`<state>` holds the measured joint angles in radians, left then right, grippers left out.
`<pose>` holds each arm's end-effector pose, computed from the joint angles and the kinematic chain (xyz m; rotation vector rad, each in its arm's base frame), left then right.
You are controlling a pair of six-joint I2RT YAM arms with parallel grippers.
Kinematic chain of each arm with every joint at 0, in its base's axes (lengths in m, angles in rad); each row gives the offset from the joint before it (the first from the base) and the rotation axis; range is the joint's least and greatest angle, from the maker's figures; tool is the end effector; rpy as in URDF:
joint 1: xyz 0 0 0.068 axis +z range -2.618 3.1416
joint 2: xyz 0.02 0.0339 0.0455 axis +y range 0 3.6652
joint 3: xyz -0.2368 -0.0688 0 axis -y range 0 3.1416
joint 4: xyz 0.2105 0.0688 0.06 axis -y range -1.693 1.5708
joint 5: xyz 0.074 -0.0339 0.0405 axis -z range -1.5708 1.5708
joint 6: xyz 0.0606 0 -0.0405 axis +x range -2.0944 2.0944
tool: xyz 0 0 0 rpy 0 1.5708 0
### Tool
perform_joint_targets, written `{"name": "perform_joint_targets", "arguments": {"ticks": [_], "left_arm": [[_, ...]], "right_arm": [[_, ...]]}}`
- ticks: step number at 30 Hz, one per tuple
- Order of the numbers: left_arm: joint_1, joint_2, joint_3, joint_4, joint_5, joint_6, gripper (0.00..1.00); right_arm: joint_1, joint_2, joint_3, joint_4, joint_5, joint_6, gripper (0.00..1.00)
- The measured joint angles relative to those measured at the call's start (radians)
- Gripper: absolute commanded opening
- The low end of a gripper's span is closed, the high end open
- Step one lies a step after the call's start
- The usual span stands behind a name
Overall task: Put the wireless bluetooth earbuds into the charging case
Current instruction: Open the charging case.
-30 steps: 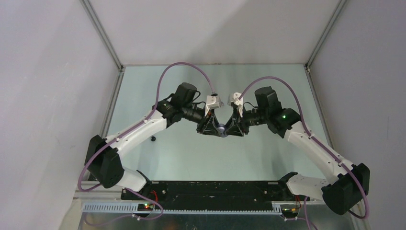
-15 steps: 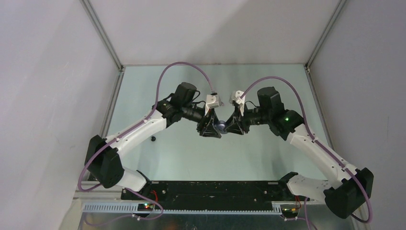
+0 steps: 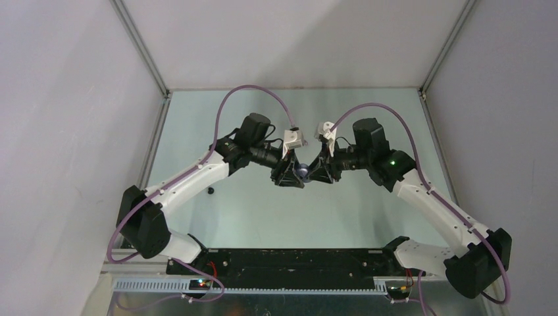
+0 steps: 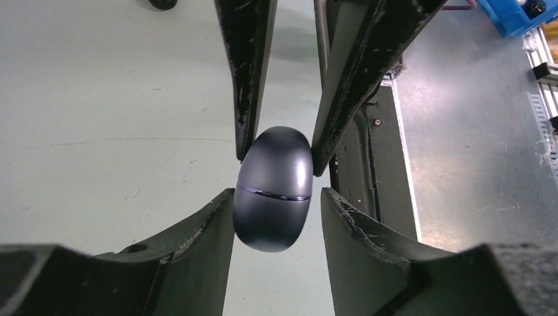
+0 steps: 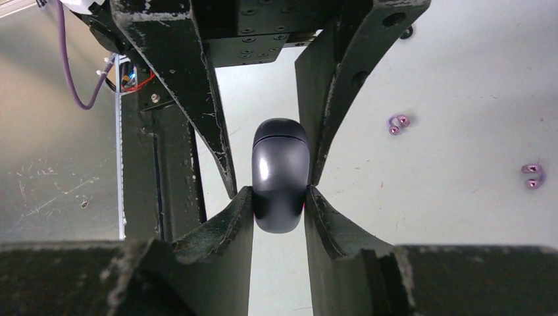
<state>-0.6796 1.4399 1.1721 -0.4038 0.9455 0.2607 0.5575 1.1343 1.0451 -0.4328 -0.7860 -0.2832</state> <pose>0.1975 -0.2228 0.2823 1.4374 1.6652 -1.2827 0.1777 0.1613 0.3109 -1.2608 1.6390 0.9848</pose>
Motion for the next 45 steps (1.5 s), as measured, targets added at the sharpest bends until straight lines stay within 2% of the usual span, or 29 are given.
{"name": "perform_joint_targets", "arguments": {"ticks": [6, 12, 24, 32, 45], "left_arm": [[-0.005, 0.000, 0.000, 0.000, 0.000, 0.000, 0.49], [-0.005, 0.001, 0.000, -0.005, -0.011, 0.002, 0.29], [-0.010, 0.007, 0.000, -0.010, -0.012, 0.003, 0.01], [-0.012, 0.008, 0.000, -0.016, -0.017, 0.021, 0.00], [-0.016, 0.008, 0.000, -0.014, -0.017, 0.040, 0.00]], "right_arm": [[0.000, 0.017, 0.000, 0.003, 0.000, 0.010, 0.01], [0.002, 0.021, 0.000, 0.003, -0.005, 0.020, 0.01], [0.004, 0.022, -0.002, -0.008, -0.002, 0.020, 0.03], [0.002, 0.022, -0.002, -0.013, 0.012, 0.017, 0.22], [-0.008, 0.018, -0.002, -0.019, 0.003, 0.012, 0.34]]}}
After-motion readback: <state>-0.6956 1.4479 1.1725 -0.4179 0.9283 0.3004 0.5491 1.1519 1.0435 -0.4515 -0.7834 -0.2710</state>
